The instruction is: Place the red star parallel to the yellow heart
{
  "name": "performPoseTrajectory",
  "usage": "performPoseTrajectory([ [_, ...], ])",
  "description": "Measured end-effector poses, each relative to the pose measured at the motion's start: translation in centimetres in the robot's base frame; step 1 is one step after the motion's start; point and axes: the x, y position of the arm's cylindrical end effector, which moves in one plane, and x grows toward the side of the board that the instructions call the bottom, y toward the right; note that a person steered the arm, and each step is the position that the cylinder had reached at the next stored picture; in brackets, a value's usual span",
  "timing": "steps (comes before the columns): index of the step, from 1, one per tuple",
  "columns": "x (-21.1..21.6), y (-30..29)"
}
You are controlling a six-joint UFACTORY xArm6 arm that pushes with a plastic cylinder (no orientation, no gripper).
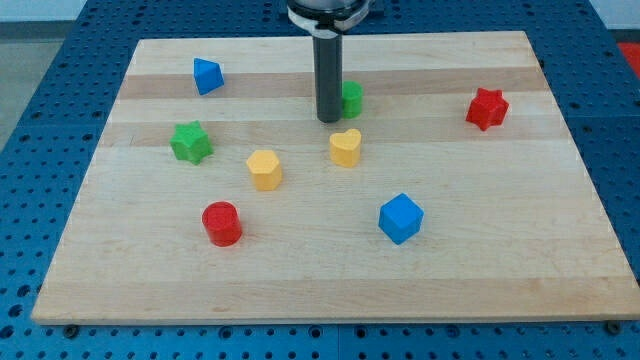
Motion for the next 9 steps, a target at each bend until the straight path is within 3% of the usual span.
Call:
performPoseTrajectory([
  [2,1.9,0.9],
  [3,3.5,6.0],
  [5,-2.8,13.8],
  [7,-3.7,25.1],
  [9,-2.8,25.1],
])
